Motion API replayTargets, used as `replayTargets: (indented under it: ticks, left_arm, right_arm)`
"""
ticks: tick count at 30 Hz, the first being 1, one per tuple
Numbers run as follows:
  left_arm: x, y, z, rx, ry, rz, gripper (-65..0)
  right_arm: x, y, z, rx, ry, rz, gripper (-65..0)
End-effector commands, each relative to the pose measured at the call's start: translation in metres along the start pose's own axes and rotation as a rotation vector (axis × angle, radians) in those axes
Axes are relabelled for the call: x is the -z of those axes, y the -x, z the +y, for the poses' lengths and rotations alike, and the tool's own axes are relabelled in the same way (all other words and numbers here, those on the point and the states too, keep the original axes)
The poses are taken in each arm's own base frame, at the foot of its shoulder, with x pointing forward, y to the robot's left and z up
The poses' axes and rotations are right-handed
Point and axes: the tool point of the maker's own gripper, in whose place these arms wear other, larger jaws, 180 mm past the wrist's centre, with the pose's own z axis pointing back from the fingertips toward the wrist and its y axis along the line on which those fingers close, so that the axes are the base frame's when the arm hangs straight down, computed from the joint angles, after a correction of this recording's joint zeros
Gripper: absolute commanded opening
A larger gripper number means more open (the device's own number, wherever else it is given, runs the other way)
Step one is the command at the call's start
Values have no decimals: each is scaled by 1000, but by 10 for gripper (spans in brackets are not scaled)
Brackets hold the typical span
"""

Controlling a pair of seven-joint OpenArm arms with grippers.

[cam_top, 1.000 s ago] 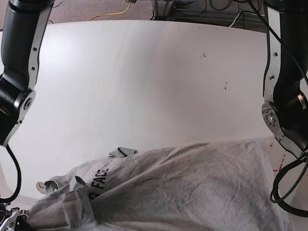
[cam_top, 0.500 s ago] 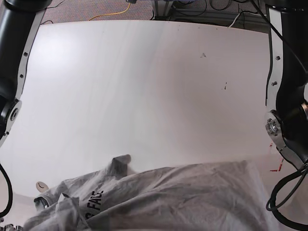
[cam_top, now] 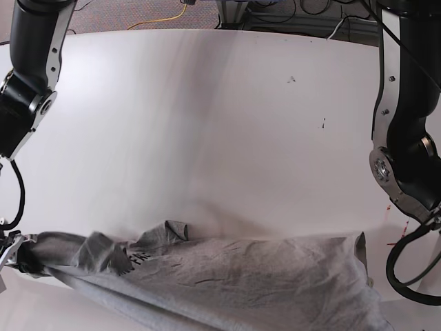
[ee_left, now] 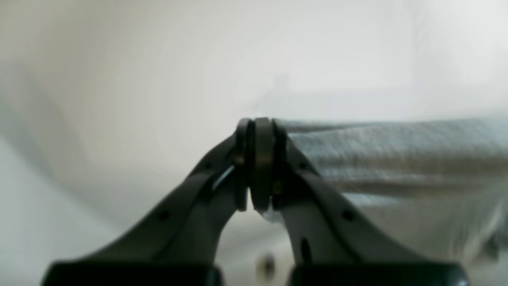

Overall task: Layout the t-shirt on the table in an organized manner, then fold the t-shirt properly
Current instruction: 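Lower the lifted shirt with both grippers, laying it flat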

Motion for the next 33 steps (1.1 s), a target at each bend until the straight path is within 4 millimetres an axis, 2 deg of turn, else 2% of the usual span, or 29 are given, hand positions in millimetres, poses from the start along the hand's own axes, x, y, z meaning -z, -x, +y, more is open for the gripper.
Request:
replayTargets:
  ticks: [1, 3, 8, 11, 14, 18, 22, 26, 33]
  left_arm:
    - [-14, -7, 3, 37, -47, -15, -650]
    - [-22, 1, 0, 54, -61, 14, -650]
    - [-39, 44, -10, 53, -85, 118, -650]
    - [-45, 82, -17, 23, -77, 198, -650]
    - [-51, 112, -23, -9, -66, 259, -650]
    - [-64, 151, -34, -65, -34, 323, -650]
    - [-76, 177, -40, -119, -18, 361, -650]
    - [-92, 210, -52, -168, 8, 421, -650]
    - [-119, 261, -79, -201, 55, 562, -650]
  right_arm:
    - [-14, -5, 2, -9, 27, -77, -650]
    - [-14, 7, 8, 3, 28, -78, -650]
    - [-8, 40, 32, 2, 9, -44, -650]
    - [0, 67, 51, 14, -23, 1, -650]
    - [4, 85, 66, 23, -47, 30, -650]
    - [-3, 119, 81, 50, -46, 69, -650]
    - [-2, 138, 99, 74, -70, 89, -650]
    - [-4, 166, 119, 100, -99, 138, -650]
    - [-9, 191, 146, 124, -132, 178, -650]
